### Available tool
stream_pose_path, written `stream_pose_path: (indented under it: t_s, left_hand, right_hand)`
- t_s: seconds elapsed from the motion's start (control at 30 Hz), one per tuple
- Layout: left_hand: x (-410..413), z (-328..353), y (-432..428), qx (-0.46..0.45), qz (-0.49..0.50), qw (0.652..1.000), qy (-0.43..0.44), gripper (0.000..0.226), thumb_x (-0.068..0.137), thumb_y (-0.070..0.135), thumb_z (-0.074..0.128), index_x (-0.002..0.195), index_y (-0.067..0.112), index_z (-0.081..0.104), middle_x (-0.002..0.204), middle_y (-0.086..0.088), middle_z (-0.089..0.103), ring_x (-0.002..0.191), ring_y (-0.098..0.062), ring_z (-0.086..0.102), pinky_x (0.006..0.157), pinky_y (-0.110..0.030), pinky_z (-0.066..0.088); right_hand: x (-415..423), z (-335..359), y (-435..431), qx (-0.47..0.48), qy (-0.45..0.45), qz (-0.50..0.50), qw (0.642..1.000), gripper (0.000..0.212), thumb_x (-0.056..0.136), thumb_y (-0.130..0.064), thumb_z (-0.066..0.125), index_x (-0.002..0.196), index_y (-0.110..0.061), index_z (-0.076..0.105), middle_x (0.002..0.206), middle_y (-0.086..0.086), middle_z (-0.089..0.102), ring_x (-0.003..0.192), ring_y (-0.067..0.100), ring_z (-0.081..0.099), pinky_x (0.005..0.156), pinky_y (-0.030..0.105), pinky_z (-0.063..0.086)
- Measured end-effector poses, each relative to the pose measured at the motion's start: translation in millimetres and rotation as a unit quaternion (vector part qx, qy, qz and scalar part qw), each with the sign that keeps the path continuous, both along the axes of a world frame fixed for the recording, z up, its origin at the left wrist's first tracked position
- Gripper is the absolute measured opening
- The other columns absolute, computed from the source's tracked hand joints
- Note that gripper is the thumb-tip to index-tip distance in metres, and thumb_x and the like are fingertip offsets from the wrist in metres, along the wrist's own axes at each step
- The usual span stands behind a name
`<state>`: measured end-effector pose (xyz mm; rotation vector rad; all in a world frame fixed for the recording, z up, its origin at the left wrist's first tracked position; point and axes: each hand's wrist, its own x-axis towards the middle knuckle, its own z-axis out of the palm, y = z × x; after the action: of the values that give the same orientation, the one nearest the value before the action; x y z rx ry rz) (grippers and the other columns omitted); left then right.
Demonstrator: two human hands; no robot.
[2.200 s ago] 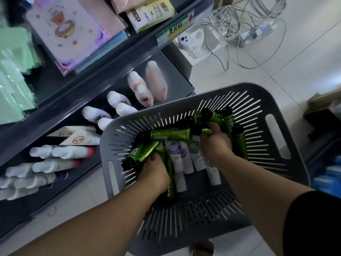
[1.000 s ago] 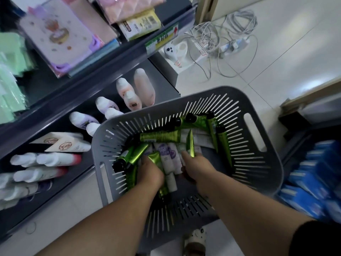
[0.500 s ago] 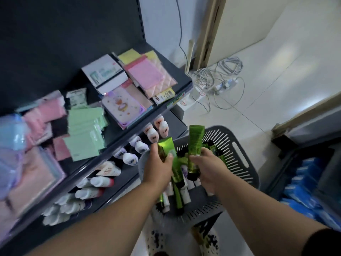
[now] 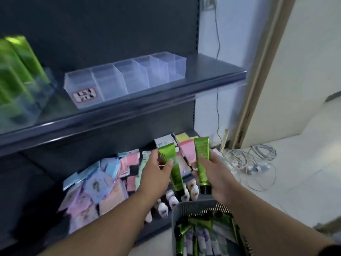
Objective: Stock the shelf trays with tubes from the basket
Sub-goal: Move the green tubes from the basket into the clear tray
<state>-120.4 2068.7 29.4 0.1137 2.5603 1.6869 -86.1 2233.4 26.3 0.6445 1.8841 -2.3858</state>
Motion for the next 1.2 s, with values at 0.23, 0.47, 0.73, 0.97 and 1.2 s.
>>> stream_pose_path:
  t_s: [0.23,0.47,0.73,0.97,1.2]
  left_hand:
    - [46,104,-50,0.018,0.084,0.993,0.078,0.023,0.091,0.026,0.060,0.113,0.028,0.052,0.099,0.010,0.068,0.094,-0.013,0.064,0.091,-0.044,0.051]
    - [76,179,-137,0.009,0.147,0.979,0.138,0.015,0.091,0.029,0.060,0.104,0.026,0.053,0.095,0.008,0.069,0.093,-0.015,0.065,0.086,-0.040,0.054]
    - [89,238,-267,0.002,0.216,0.959,0.185,0.022,0.094,0.032,0.057,0.113,0.025,0.049,0.104,0.010,0.063,0.097,-0.009,0.060,0.090,-0.039,0.052]
    - [70,282,-394,0.026,0.244,0.943,0.226,0.026,0.090,0.032,0.061,0.116,0.034,0.054,0.104,0.008,0.067,0.094,-0.014,0.066,0.085,-0.044,0.056]
    - [40,304,-483,0.046,0.230,0.936,0.263,0.015,0.091,0.022,0.062,0.098,0.035,0.059,0.099,0.007,0.070,0.096,-0.014,0.067,0.084,-0.044,0.056]
  right_hand:
    - [12,109,-40,-0.001,0.041,0.078,0.996,0.040,0.098,-0.052,0.037,0.105,-0.020,0.060,0.091,0.008,0.065,0.069,0.018,0.058,0.066,0.035,0.051]
    - [17,182,-105,0.005,0.154,0.184,0.971,0.031,0.097,-0.018,0.056,0.118,-0.041,0.057,0.108,-0.002,0.069,0.096,0.021,0.064,0.081,0.034,0.049]
    - [-4,238,-236,-0.001,0.207,0.227,0.952,0.029,0.092,-0.017,0.062,0.119,-0.009,0.061,0.107,0.004,0.069,0.093,0.013,0.062,0.086,0.030,0.048]
    - [-28,289,-357,0.074,0.292,0.231,0.925,0.027,0.091,-0.019,0.064,0.118,-0.015,0.059,0.115,0.001,0.068,0.109,0.015,0.062,0.103,0.039,0.045]
    - [-54,302,-428,0.194,0.367,0.160,0.895,0.018,0.089,-0.019,0.067,0.105,-0.022,0.058,0.101,-0.007,0.071,0.094,0.011,0.067,0.084,0.028,0.052]
